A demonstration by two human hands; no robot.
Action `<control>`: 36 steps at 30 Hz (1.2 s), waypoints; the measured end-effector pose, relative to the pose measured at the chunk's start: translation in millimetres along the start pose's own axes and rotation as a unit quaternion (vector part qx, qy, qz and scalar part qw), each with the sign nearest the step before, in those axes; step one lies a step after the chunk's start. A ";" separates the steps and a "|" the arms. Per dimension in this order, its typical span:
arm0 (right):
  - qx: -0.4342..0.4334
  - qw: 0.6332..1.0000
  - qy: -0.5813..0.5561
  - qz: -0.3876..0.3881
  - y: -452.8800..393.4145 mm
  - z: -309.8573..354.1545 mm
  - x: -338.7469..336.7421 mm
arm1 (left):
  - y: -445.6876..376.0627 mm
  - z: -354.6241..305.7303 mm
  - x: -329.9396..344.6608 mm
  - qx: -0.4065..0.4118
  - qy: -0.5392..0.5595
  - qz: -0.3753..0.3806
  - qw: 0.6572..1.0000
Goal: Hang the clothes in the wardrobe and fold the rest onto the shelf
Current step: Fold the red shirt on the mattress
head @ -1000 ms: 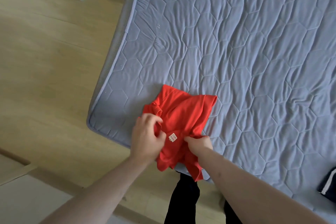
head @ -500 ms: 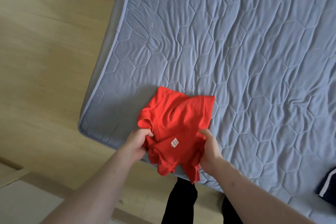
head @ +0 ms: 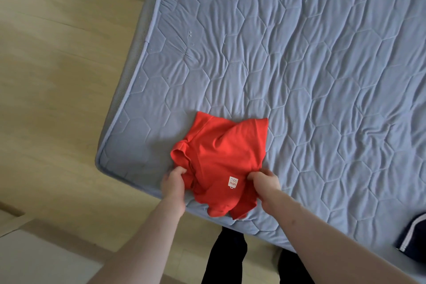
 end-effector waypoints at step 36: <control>-0.223 0.961 0.164 -0.013 28.6 -17.2 5.7 | 41.0 -29.5 34.0 0.221 -0.464 0.125 0.849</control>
Point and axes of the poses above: each hand's wrist, its own y-axis away from the middle knuckle, its own x-axis out of the palm, z = x × y, the point moved 4 cm from there along -y, towards the middle knuckle, and after that the axes turned 9 degrees about y, right-handed, at the moved point
